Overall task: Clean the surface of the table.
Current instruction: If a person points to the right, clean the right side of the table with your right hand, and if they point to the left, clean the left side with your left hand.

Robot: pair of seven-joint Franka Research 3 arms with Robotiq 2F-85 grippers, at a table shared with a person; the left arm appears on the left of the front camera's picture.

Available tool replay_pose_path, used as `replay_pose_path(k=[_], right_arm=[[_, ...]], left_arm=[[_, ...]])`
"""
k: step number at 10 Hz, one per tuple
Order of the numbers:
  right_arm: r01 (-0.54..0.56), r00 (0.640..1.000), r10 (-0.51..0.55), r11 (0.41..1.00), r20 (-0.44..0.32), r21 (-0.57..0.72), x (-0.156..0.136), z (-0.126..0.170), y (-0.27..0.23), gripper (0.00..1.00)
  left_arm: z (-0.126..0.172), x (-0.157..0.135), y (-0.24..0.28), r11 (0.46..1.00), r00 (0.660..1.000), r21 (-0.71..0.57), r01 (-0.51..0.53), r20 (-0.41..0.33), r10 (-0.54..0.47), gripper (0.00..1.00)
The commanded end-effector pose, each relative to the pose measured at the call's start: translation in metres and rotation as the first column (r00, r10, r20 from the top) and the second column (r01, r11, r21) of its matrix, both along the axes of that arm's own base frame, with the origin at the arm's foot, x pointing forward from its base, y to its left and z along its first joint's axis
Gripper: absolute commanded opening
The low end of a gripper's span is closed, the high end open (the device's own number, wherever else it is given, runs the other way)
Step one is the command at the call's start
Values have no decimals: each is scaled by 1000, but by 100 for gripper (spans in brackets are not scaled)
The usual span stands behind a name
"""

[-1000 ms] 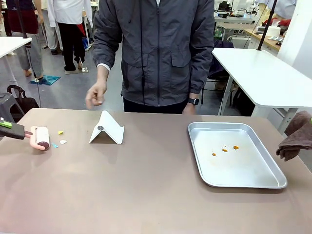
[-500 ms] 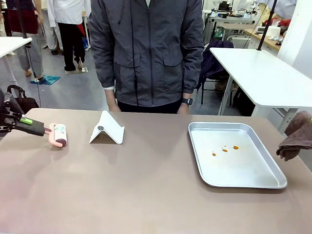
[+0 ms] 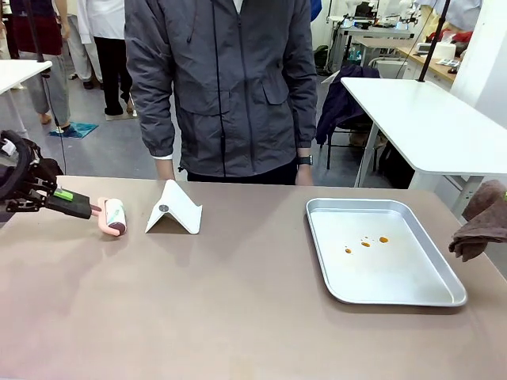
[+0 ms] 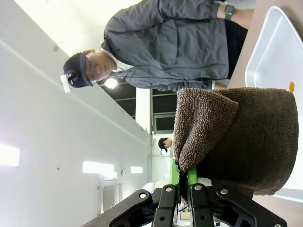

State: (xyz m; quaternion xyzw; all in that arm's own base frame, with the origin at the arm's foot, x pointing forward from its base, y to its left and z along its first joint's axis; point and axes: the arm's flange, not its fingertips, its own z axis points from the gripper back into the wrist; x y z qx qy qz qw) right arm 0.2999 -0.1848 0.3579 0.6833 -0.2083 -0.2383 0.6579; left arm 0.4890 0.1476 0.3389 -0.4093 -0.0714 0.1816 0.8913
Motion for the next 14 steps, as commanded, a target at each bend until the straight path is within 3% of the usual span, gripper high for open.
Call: replay_pose_path(k=[1, 3, 5, 8, 10, 13, 14], right_arm=[[-7, 1000, 8, 1000, -14, 11, 0, 8, 2, 0], [-7, 1000, 8, 1000, -14, 11, 0, 8, 2, 0], [-7, 1000, 8, 1000, -14, 11, 0, 8, 2, 0], [-7, 1000, 8, 1000, -14, 11, 0, 8, 2, 0], [-7, 1000, 8, 1000, -14, 11, 0, 8, 2, 0], [-7, 1000, 8, 1000, -14, 11, 0, 8, 2, 0], [-7, 1000, 8, 1000, -14, 11, 0, 8, 2, 0]], left_arm=[[-13, -16, -2, 999, 999, 19, 33, 25, -33, 22], [40, -56, 10, 982, 974, -126, 143, 197, -117, 22], [90, -113, 21, 954, 910, -162, 252, 374, -177, 22], [109, -174, 46, 901, 877, -214, 376, 396, -272, 22], [106, -213, 75, 911, 880, -232, 341, 420, -222, 22], [84, -203, 104, 899, 926, -347, 266, 351, -138, 22], [99, -223, 89, 919, 909, -273, 285, 381, -169, 22]])
